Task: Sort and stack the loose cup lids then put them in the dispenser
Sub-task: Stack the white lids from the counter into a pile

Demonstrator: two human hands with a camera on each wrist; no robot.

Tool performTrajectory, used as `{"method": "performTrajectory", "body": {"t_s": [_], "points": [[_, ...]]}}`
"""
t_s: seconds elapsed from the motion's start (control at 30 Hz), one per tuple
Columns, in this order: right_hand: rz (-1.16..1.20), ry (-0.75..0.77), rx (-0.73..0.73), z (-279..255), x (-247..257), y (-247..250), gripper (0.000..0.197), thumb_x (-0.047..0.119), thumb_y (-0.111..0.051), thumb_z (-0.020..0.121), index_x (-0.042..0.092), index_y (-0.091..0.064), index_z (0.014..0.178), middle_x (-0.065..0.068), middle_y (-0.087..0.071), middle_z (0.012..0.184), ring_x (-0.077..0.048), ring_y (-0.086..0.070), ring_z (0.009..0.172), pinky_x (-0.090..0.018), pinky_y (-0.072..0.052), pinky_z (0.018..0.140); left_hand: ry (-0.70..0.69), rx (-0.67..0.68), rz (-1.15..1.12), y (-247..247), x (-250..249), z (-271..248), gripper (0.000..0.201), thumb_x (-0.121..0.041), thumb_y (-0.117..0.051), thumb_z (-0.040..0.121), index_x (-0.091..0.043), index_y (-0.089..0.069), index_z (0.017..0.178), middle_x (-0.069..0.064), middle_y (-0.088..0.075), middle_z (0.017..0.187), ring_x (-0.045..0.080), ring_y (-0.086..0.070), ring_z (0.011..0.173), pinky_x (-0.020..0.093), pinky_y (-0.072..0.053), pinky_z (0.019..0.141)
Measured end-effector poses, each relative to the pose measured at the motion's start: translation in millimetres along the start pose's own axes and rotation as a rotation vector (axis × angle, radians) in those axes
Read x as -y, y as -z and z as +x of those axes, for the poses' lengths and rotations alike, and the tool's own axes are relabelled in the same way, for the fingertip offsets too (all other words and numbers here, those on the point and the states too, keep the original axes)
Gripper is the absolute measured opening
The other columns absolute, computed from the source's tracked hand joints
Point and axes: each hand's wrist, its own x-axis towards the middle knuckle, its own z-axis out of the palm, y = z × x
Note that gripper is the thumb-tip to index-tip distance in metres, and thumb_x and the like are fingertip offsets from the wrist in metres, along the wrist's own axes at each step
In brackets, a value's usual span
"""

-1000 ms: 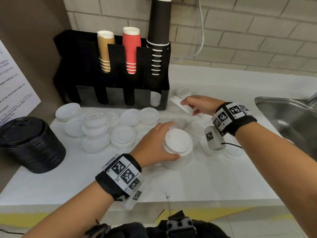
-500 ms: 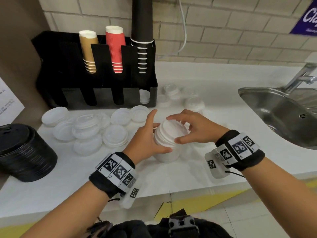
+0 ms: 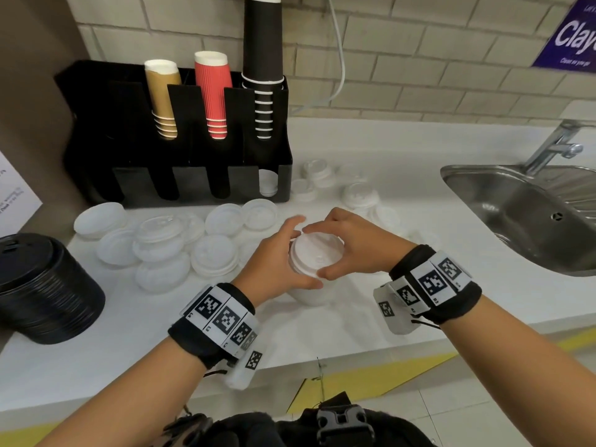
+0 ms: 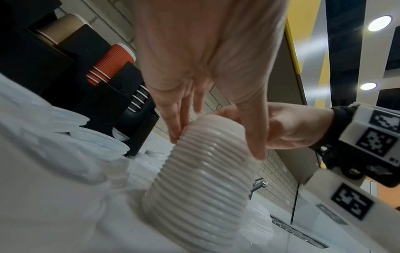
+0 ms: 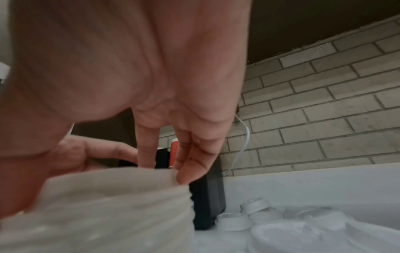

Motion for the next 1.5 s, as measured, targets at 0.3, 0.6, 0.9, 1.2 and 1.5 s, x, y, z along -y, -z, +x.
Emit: {"method": "performTrajectory", "body": {"t_s": [0.3, 0.6, 0.9, 1.2, 1.5], "points": [[0.269, -0.31, -0.346, -10, -75, 48, 0.022, 0.015, -0.052, 0.096, 0.021, -0.065, 0.112, 0.0, -0.064, 0.115, -0.016, -0.059, 0.101, -0.006, -0.041, 0.078, -0.005, 0.102, 0.208, 10, -2, 3, 0.086, -0.026, -0.088, 0.067, -0.031, -0.046, 0.142, -0.003, -0.046, 0.128, 0.01, -0.044, 0.121, 0.022, -0.032, 0.107], [-0.03, -0.534, -0.041, -10, -109, 40, 0.042, -0.001, -0.034, 0.092, 0.022, -0.068, 0.103, -0.007, -0.055, 0.125, -0.023, -0.052, 0.113, -0.025, -0.038, 0.084, 0.001, 0.098, 0.34, 19, -8, 5, 0.082, -0.028, -0.09, 0.063, -0.032, -0.052, 0.136, -0.002, -0.046, 0.111, 0.011, -0.045, 0.102, 0.018, -0.033, 0.089], [-0.142, -0.515, 0.007, 35, -94, 13, 0.082, 0.062, -0.064, 0.078, 0.025, -0.031, 0.144, -0.012, -0.037, 0.141, -0.032, -0.032, 0.132, -0.045, -0.034, 0.104, 0.025, 0.085, 0.307, 17, -7, 4, 0.082, -0.025, -0.09, 0.063, -0.033, -0.053, 0.135, -0.002, -0.045, 0.115, 0.011, -0.046, 0.105, 0.02, -0.035, 0.094], [0.004, -0.408, 0.013, 60, -89, 15, 0.068, 0.046, -0.069, 0.081, 0.026, -0.039, 0.139, -0.01, -0.045, 0.136, -0.026, -0.046, 0.123, -0.028, -0.035, 0.094, -0.001, 0.088, 0.245, 16, -4, 3, 0.092, -0.028, -0.089, 0.065, -0.035, -0.039, 0.142, -0.004, -0.048, 0.124, 0.012, -0.048, 0.113, 0.024, -0.039, 0.099], [0.402, -0.053, -0.067, 12, -32, 30, 0.054, 0.029, -0.079, 0.075, 0.03, -0.058, 0.124, 0.011, -0.057, 0.114, -0.003, -0.054, 0.103, -0.01, -0.045, 0.079, -0.016, -0.019, 0.051, 9, 4, 7, 0.148, -0.023, -0.093, 0.058, -0.046, 0.025, 0.144, -0.007, -0.057, 0.106, 0.003, -0.061, 0.094, 0.019, -0.047, 0.087]]}}
